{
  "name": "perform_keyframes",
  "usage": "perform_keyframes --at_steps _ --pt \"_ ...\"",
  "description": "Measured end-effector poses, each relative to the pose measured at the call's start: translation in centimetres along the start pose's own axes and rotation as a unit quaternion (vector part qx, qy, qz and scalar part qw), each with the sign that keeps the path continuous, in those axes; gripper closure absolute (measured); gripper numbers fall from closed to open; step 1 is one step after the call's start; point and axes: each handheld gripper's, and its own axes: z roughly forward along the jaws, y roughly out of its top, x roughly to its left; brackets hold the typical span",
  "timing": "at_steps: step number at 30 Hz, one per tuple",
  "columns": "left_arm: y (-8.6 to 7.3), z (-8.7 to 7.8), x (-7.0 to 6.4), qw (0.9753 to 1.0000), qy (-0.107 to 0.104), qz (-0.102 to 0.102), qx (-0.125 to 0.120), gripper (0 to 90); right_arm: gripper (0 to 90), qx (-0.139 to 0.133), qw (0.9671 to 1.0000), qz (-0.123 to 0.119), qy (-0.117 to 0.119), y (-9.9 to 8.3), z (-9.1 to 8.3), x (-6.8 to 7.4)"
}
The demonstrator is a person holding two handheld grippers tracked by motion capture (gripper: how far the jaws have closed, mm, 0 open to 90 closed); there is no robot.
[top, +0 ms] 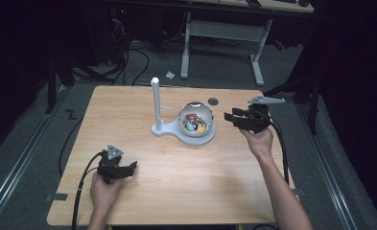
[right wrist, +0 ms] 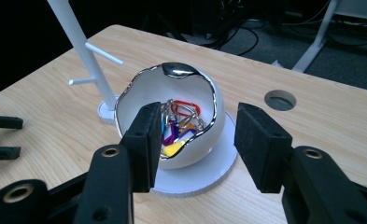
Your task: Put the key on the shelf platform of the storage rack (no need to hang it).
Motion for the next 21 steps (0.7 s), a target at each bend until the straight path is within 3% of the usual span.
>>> perform_keyframes --at_steps 21 --pt "0.0 0.0 0.0 1.0 0.0 0.0 0.0 24.1 50.7 -0.021 0.9995 -0.004 -0.024 -1.2 -4.8 0.1"
